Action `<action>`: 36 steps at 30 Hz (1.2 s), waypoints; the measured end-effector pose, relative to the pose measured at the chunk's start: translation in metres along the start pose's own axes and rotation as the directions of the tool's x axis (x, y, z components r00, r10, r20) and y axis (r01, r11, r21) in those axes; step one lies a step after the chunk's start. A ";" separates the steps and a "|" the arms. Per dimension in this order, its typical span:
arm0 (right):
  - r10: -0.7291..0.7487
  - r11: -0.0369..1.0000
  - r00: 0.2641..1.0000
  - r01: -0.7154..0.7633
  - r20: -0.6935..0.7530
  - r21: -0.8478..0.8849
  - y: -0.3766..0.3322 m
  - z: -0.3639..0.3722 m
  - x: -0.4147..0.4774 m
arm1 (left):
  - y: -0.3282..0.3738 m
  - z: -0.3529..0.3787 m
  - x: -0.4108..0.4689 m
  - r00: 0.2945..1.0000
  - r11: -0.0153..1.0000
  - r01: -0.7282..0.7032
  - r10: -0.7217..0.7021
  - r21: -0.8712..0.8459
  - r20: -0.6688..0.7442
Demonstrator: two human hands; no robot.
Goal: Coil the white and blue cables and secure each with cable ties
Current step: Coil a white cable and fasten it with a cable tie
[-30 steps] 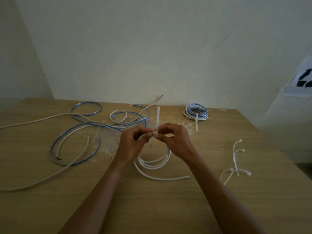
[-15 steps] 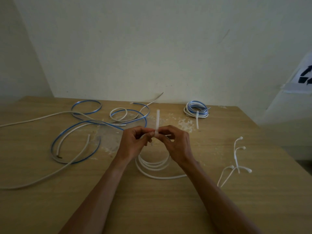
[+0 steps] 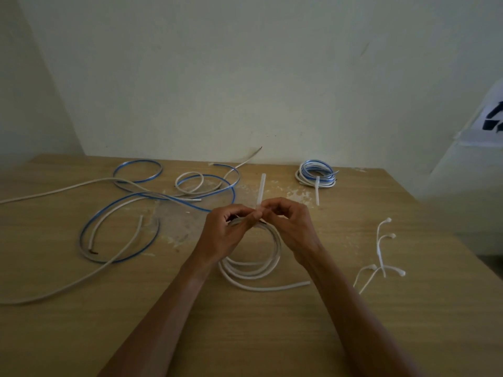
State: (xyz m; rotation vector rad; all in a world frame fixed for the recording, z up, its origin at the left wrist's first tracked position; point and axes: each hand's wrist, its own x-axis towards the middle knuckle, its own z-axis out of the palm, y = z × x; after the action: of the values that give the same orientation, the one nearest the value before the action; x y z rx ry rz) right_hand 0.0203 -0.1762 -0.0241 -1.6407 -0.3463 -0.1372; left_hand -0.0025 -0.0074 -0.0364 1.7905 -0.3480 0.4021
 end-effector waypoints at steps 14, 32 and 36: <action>0.074 0.997 0.997 -0.073 -0.021 0.038 -0.004 0.007 0.003 | -0.007 0.000 -0.001 0.981 0.975 0.194 -0.189 -0.107 0.052; 0.570 0.648 0.749 -0.156 0.339 -0.745 -0.034 0.000 -0.036 | -0.024 -0.026 0.018 0.667 0.659 0.144 -0.615 -0.738 -0.420; 0.459 0.867 0.878 -0.410 0.136 -0.283 -0.007 0.016 -0.021 | -0.022 -0.026 0.017 0.697 0.475 0.087 -0.657 -0.876 -0.287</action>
State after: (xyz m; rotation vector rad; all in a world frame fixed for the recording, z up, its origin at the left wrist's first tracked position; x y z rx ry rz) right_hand -0.0030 -0.1631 -0.0255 -1.9461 -0.0997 0.3452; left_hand 0.0198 0.0229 -0.0417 0.6711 0.3420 0.3546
